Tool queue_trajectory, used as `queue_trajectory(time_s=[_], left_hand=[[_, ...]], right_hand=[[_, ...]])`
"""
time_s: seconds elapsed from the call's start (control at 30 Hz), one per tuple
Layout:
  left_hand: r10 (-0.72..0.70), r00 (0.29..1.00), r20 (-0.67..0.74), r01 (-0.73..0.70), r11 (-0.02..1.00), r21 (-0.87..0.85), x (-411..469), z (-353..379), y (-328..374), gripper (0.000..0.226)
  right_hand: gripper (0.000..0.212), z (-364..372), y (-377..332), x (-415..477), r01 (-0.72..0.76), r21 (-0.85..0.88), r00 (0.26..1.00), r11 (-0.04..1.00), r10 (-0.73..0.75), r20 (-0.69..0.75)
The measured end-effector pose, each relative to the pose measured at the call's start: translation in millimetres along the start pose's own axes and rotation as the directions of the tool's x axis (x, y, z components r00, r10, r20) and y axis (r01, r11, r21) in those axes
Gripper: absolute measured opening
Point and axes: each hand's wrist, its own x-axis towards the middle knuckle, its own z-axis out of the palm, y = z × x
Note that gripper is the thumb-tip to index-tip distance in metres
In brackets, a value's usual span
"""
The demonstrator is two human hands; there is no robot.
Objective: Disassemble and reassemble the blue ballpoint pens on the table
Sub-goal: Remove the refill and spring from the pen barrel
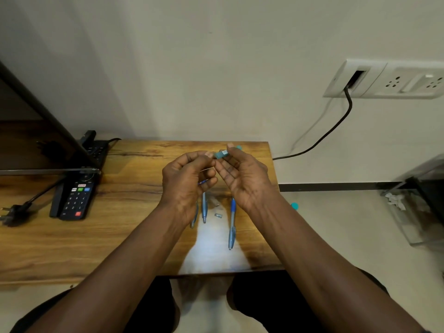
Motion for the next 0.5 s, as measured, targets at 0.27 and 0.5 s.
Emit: queue_trajectory(time_s=[0.27, 0.5], left_hand=[[-0.017, 1.0, -0.022, 0.017, 1.0, -0.013, 4.6, 1.4, -6.8, 0.005], [-0.04, 0.999, -0.003, 0.04, 0.999, -0.022, 4.8, 1.5, -7.6, 0.005]], right_hand=[[0.037, 0.1, 2.6, -1.4, -0.033, 0.014, 0.999, 0.999, 0.033, 0.012], [0.037, -1.6, 0.3, -0.2, -0.011, -0.021, 1.0, 1.0, 0.011, 0.008]])
